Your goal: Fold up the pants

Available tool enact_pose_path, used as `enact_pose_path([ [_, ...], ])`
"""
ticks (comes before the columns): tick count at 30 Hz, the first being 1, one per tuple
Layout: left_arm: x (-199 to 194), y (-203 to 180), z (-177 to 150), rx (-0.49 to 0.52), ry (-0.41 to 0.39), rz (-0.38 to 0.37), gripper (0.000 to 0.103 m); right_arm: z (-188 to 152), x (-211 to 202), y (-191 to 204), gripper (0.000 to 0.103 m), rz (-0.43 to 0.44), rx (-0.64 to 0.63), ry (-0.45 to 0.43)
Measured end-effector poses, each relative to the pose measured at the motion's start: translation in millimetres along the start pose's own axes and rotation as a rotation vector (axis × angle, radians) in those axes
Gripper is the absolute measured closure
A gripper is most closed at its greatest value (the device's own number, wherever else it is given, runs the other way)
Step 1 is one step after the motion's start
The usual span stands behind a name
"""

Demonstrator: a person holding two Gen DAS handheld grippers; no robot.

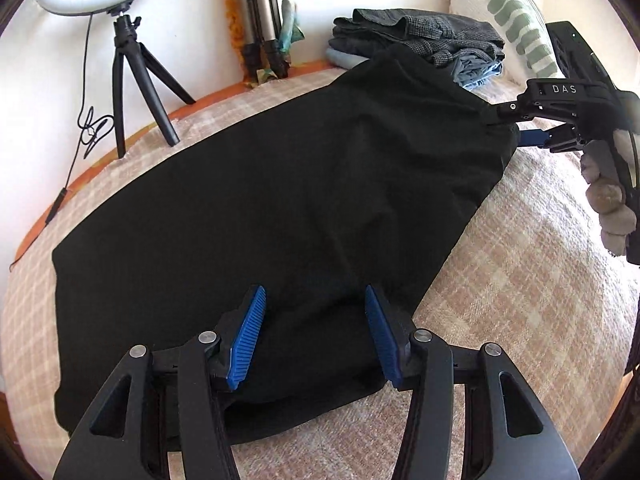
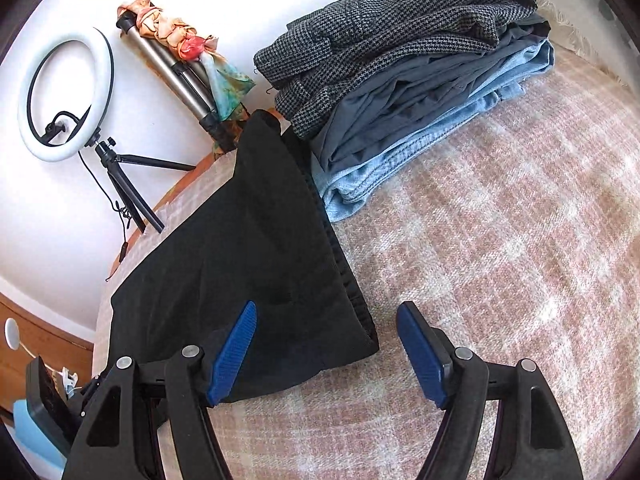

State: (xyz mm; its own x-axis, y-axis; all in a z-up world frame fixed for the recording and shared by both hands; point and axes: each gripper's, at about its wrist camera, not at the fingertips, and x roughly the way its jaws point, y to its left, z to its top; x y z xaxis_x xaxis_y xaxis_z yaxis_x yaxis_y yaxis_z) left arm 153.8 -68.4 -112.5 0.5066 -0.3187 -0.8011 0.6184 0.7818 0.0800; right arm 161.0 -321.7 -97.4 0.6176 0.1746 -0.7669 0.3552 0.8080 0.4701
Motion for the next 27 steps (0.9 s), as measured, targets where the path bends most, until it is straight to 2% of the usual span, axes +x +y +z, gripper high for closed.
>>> enact_pose_path([
  [2,-2,0,1,-0.001,0.004,0.008,0.053,2,2,3,0.033,-0.007,-0.007,-0.012],
  [3,-3,-1,3,-0.003,0.004,0.011,0.053,2,3,3,0.045,-0.004,-0.005,-0.009],
  [7,-12,1,9,-0.031,-0.021,0.03,0.053,3,8,6,0.063,-0.031,0.005,-0.029],
  [10,-21,-7,22,-0.037,-0.057,0.01,0.053,7,12,3,0.073,0.028,0.056,0.006],
  [14,-28,-42,47,0.052,-0.103,-0.069,0.052,13,9,-1,0.074,0.086,0.078,0.03],
  [20,-8,-103,78,0.182,-0.108,-0.17,0.049,23,4,2,0.075,0.186,0.076,0.072],
  [23,5,-126,87,0.228,-0.111,-0.167,0.049,28,4,3,0.075,0.201,0.076,0.086],
  [27,22,-138,98,0.238,-0.121,-0.144,0.049,31,9,-2,0.075,0.232,0.101,0.122],
])
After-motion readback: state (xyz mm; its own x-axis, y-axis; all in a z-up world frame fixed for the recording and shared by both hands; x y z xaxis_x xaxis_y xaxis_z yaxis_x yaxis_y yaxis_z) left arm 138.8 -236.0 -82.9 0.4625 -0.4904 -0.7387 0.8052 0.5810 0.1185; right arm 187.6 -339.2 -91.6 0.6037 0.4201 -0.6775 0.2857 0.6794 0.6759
